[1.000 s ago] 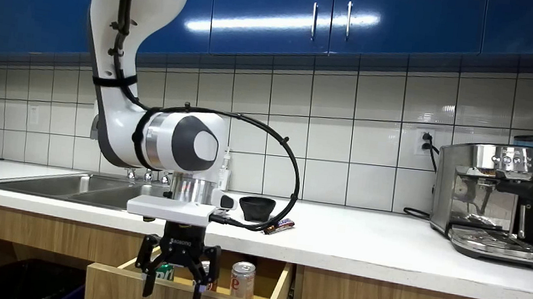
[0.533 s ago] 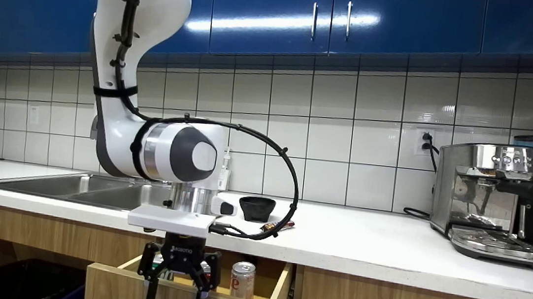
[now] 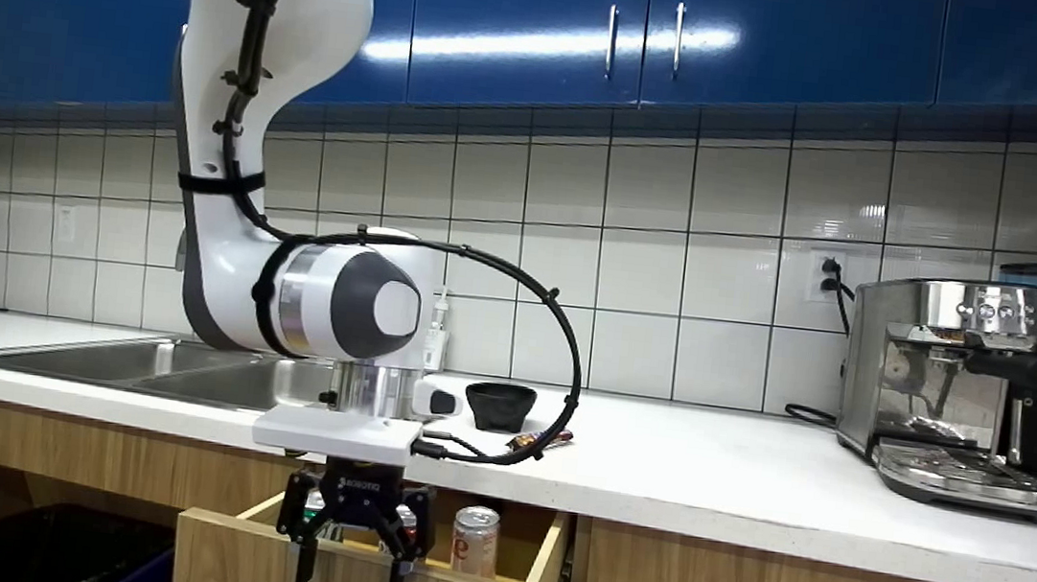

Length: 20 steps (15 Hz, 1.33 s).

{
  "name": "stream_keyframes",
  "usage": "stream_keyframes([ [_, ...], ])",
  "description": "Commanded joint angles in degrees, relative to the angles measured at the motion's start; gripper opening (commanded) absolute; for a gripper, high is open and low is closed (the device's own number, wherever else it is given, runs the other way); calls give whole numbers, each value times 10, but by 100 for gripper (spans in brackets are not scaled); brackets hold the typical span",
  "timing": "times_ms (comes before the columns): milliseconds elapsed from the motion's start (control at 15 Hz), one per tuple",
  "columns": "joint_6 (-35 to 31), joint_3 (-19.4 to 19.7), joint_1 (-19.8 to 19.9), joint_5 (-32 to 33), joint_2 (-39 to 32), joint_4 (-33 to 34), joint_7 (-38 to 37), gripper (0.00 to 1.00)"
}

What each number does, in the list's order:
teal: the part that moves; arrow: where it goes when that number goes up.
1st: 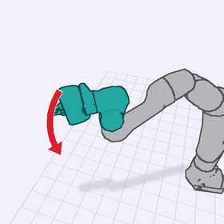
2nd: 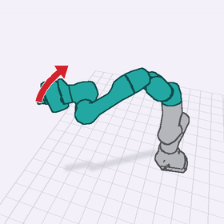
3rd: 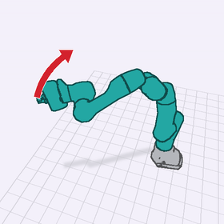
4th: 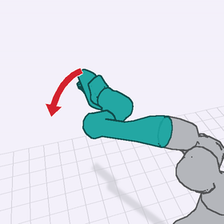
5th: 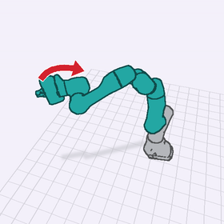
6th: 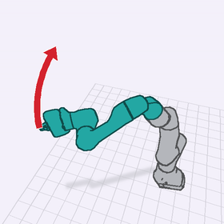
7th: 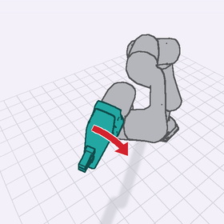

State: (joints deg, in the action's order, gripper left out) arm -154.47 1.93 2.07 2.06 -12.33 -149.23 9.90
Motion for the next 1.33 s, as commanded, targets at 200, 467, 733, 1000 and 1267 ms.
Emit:
stream_keyframes([
  [200, -28, 7, -1, 20, 3, 8, -28, 100],
  [467, -32, 4, 4, 2, -1, 18, -36, 100],
  [733, -33, 5, 6, -7, -7, 33, -47, 100],
  [1000, -33, 5, 6, -9, -16, 52, -55, 100],
  [1267, -32, 2, 10, -17, -34, 76, -49, 100],
])
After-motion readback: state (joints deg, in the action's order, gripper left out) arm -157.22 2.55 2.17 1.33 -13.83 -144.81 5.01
